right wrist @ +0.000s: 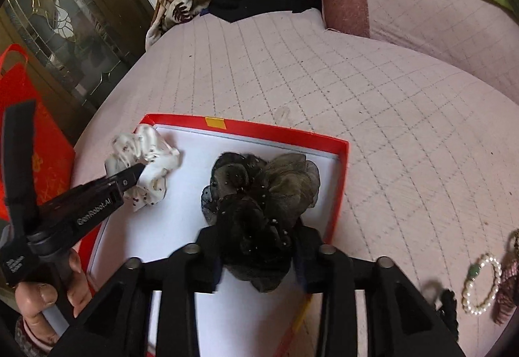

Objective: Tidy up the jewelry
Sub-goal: 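Carry both scrunchies into the red-rimmed box and open both tools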

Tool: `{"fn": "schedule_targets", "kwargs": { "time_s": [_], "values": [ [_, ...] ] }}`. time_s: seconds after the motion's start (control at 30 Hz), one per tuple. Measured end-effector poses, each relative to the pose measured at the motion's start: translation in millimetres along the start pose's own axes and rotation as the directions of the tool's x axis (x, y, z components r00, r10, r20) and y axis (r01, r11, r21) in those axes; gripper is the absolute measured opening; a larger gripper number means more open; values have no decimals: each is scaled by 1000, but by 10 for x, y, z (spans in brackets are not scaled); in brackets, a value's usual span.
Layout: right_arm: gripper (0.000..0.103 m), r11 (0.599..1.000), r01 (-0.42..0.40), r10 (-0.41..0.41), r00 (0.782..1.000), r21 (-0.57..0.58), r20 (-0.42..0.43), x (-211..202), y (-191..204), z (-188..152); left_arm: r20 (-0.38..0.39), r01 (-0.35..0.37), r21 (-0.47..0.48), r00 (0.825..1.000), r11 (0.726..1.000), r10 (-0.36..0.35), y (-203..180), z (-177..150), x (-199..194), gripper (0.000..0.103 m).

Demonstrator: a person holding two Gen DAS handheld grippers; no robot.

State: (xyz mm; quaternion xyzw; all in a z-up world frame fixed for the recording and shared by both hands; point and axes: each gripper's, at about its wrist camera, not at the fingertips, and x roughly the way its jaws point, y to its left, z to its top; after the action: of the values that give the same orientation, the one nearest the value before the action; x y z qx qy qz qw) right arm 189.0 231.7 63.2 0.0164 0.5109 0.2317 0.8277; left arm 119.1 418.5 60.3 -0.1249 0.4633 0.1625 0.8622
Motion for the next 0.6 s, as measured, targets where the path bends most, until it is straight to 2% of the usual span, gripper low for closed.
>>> {"fn": "schedule_targets", "kwargs": {
  "time_s": [0.03, 0.07, 0.23, 0.3, 0.4, 0.5, 0.53, 0.6],
  "values": [
    [60, 1000, 3, -3, 1000, -6, 10, -8, 10, 12, 7, -1, -8, 1000, 1000, 1, 14, 25, 9, 45],
    [63, 1000, 0, 0, 1000, -9, 18, -32, 20, 19, 14, 0, -15, 1000, 1000, 0, 28, 46, 10, 45],
    [71, 999, -35, 36, 997, -24, 72, -360, 6, -20, 16, 17, -20, 1000, 1000, -17, 47, 13, -98, 48],
    [74, 1000, -10, 12, 996, -23, 86, -508, -15, -136, 25, 17, -20, 1000, 1000, -16, 58, -19, -176, 49],
    [74, 999, 30, -27, 996, -29, 85, -652, -44, -410, 48, 14, -16, 999, 1000, -14, 64, -91, -344, 51],
    [74, 998, 51, -50, 998, -37, 35, -626, -39, -707, 78, 2, -7, 997, 1000, -1, 36, -225, -559, 51],
    [70, 998, 57, -57, 998, -39, 8, -567, -31, -790, 83, 6, -9, 996, 1000, -6, 24, -280, -630, 51],
    [51, 998, 52, -54, 997, -36, -47, -437, -17, -885, 86, 22, -16, 996, 1000, -20, 9, -364, -730, 51]
  ]
}}
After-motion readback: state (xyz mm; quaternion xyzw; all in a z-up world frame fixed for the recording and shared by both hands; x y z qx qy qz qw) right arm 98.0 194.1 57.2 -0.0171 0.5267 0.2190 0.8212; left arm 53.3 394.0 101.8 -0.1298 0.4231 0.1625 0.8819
